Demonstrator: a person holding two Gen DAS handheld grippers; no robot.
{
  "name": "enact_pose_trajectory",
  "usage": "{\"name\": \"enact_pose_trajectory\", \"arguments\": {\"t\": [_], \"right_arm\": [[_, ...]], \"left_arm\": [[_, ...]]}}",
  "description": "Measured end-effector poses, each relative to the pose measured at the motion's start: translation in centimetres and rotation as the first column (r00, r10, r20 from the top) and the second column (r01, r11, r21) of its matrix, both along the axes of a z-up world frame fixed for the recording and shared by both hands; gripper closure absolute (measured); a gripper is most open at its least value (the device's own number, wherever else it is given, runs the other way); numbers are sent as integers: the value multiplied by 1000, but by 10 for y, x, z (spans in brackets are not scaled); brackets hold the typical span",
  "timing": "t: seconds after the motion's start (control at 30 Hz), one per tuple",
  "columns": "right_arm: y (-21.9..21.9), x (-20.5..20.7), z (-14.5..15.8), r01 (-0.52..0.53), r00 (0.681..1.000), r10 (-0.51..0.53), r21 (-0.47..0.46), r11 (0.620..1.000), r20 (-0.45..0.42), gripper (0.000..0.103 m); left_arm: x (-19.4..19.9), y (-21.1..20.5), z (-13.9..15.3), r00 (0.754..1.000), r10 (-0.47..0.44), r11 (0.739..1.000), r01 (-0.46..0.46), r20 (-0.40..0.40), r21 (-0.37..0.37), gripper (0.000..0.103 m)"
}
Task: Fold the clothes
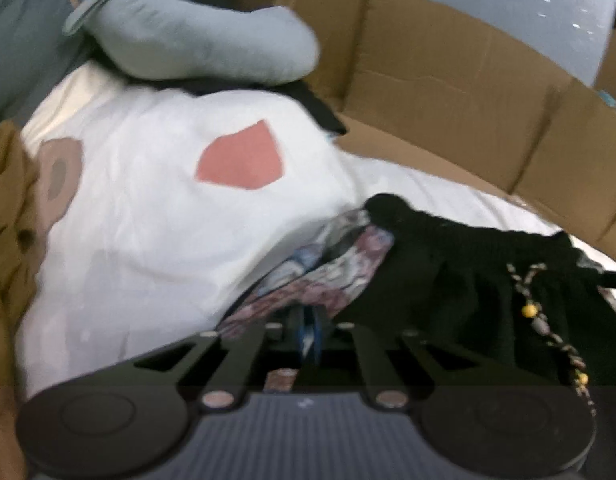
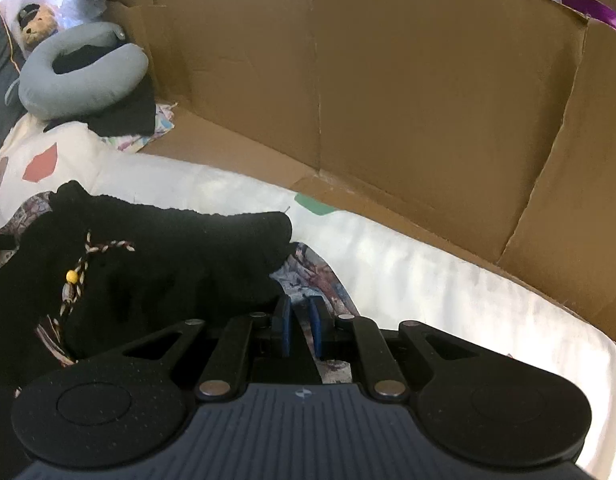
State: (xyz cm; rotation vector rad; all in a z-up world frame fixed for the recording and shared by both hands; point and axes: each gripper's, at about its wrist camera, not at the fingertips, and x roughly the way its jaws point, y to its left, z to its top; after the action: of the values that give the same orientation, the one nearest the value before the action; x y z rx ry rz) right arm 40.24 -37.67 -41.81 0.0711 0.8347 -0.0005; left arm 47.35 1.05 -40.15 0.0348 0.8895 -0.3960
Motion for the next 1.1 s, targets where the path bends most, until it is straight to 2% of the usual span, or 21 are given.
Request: {"name": "enact_pose_trajectory", "arguments": {"t": [0.07, 0.13, 0.27, 0.4, 0.5, 0.6, 0.67, 0.77, 0.8, 0.87, 0.97, 1.1], "right_arm": [[0, 4, -8, 12, 999, -11, 18, 1000, -36, 86], [2, 7, -19, 17, 995, -14, 28, 999, -95, 86], [4, 1, -16, 13, 996, -13, 9, 1000, -93, 85], [10, -19, -2, -19, 999, 21, 28, 999, -50, 74], [18, -37, 3, -65, 998, 65, 36, 997, -22, 61], [26, -56, 3, -94, 995, 94, 52, 994, -13, 55], [31, -67, -3, -96, 994, 98, 41, 995, -39, 47], [37, -85, -12, -96, 992, 98, 19, 995, -75, 44], [38, -92, -12, -94, 993, 95, 14, 995, -76, 42], [40, -110, -9, -78, 995, 78, 5, 997, -63, 40], [48, -137, -4, -122, 991, 121, -9, 993, -48, 40], [54, -159, -2, -128, 989, 127, -12, 992, -70, 40]], "left_arm": [[8, -1, -3, 999, 3, 1000, -4, -33, -19, 91], [15, -4, -9, 999, -12, 1000, 12, -52, -6, 91], [14, -5, -7, 998, -10, 1000, 10, -65, -3, 90], [-3, -6, 2, 999, -16, 1000, 16, -38, -1, 58], [-23, -11, 6, 999, -33, 999, 33, -31, -13, 55], [-45, -15, 3, 998, -52, 999, 52, -31, -6, 47], [-58, -18, -3, 998, -47, 999, 47, -42, 5, 46], [-78, -11, -8, 999, -18, 1000, 18, -50, 5, 43], [-84, -7, -8, 999, -9, 1000, 9, -46, 5, 39], [-97, -1, -8, 999, -11, 1000, 12, -42, 25, 37], [-116, 9, -6, 999, -29, 998, 31, -40, 57, 37], [-139, 31, -4, 999, -12, 997, 16, -53, 72, 37]]}}
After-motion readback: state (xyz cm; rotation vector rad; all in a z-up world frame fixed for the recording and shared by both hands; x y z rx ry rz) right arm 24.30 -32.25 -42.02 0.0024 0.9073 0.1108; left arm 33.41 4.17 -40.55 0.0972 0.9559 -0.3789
